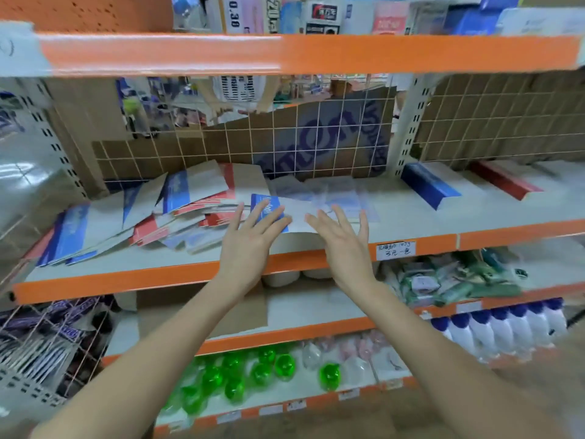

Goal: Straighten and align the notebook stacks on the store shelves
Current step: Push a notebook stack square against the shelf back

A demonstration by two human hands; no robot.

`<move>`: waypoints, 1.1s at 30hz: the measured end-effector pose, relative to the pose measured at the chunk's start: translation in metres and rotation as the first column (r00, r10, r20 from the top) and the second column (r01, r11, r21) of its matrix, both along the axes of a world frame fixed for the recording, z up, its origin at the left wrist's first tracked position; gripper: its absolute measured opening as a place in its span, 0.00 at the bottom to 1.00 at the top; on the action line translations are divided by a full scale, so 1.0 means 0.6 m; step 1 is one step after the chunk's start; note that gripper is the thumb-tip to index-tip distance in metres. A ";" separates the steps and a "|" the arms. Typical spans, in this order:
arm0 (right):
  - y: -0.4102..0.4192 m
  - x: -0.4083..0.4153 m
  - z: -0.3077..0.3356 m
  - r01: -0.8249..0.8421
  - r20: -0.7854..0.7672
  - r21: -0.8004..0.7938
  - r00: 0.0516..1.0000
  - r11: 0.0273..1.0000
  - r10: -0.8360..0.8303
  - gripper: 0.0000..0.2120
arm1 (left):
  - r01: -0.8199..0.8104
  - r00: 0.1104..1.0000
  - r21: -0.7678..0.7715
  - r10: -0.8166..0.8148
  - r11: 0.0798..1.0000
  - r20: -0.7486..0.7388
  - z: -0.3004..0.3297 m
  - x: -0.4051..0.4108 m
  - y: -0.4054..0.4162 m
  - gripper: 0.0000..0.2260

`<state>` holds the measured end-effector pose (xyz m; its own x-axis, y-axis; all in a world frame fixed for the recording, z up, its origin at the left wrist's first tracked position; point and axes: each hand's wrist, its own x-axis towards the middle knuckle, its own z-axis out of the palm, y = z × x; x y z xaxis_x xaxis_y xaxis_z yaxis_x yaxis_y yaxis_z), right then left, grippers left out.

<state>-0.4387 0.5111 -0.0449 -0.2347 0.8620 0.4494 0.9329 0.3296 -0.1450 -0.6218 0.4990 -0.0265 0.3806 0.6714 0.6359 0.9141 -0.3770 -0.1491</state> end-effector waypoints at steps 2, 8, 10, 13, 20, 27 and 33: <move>0.001 0.047 0.003 0.008 -0.038 0.041 0.999 0.999 -0.006 0.32 | 0.017 1.000 0.058 -0.016 0.998 -0.012 0.010 0.046 0.010 0.23; 0.015 0.256 -0.002 0.072 -0.024 0.068 0.997 0.995 -0.071 0.30 | 0.101 0.995 0.158 -0.102 0.982 0.000 0.009 0.259 0.052 0.21; 0.018 0.348 -0.005 0.119 -0.009 0.064 0.993 0.991 -0.119 0.30 | 0.134 0.991 0.159 -0.136 0.978 0.002 0.000 0.349 0.065 0.21; 0.020 0.467 -0.007 0.137 0.003 0.041 0.991 0.990 -0.137 0.29 | 0.149 0.989 0.081 -0.149 0.986 0.002 -0.011 0.469 0.080 0.25; 0.071 0.648 -0.005 0.062 -0.019 0.019 0.998 0.998 -0.062 0.30 | 0.180 0.981 -0.034 -0.177 0.983 0.081 -0.021 0.649 0.125 0.23; 0.185 0.704 -0.027 0.042 -0.031 0.005 0.999 0.999 -0.041 0.31 | 0.156 0.987 -0.027 -0.155 0.987 0.044 -0.025 0.702 0.228 0.25; 0.298 0.734 -0.058 0.056 0.099 -0.133 0.994 0.990 -0.043 0.33 | 0.116 0.992 -0.117 -0.110 0.986 0.053 -0.073 0.722 0.314 0.26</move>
<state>0.0017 0.6897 -0.0797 -0.2265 0.9248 0.3056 0.9594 0.2660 -0.0940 -0.1888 0.6876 -0.0703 0.4304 0.6981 0.5722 0.8694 -0.4910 -0.0550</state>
